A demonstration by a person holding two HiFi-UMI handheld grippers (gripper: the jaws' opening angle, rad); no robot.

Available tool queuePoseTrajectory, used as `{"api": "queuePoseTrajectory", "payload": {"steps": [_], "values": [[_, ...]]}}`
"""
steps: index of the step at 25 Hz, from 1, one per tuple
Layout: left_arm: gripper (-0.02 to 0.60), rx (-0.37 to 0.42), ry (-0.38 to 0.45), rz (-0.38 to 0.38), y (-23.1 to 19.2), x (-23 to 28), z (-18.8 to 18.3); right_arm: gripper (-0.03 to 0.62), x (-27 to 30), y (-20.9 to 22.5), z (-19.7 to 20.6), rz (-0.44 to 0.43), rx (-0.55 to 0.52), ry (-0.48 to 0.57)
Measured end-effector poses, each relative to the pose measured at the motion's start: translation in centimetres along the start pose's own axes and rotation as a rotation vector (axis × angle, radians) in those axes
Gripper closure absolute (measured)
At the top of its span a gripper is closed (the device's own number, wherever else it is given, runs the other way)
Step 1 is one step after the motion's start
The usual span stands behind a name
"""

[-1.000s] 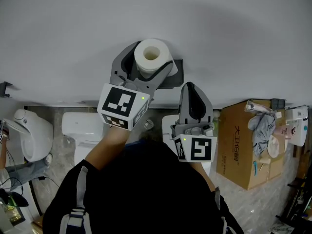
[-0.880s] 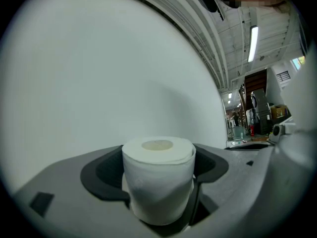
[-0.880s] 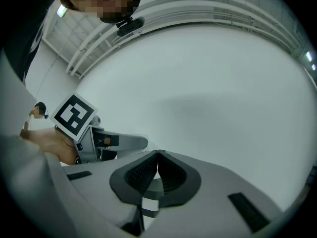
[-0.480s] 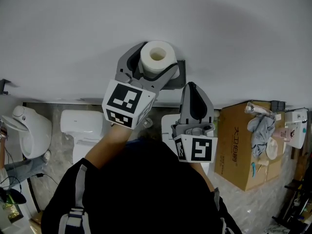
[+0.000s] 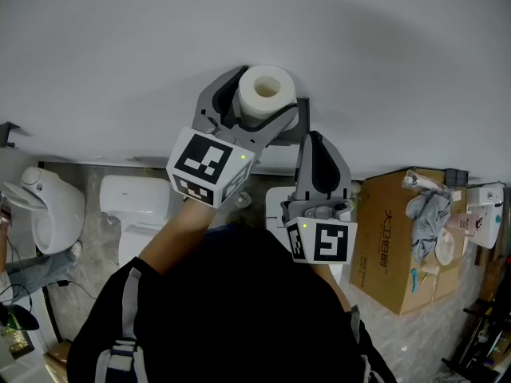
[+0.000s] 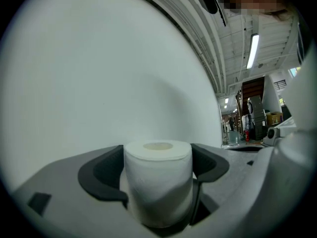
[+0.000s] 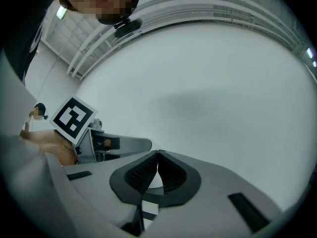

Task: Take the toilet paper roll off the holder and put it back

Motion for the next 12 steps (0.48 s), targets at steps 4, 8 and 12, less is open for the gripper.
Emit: {"api": "queuePoseTrajectory", "payload": {"steps": [4, 8, 12], "values": [[0.163, -0.005, 0.016, 0.003, 0.0, -0.2, -0.2, 0.571, -0.1, -0.2, -0.1, 0.0, -0.005, 0.002], [0.15, -0.014, 0.032, 0.022, 0.3, -0.8, -0.6, 0.571, -0.4, -0.1, -0.4, 0.009, -0.012, 0.006], [0.149, -0.036, 0.059, 0.03, 0.4, -2.4, -1.1, 0.571, -0.6, -0.1, -0.6, 0.026, -0.015, 0.011]]}}
Point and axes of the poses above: the fingertips, and each gripper's own axes: x forward along the fingers, y to its right, z out of its underside, the point moved 5 cm from there along -x, backward along the fingers, and after that the axes turned 6 degrees about -y, right-handed, at the moved point
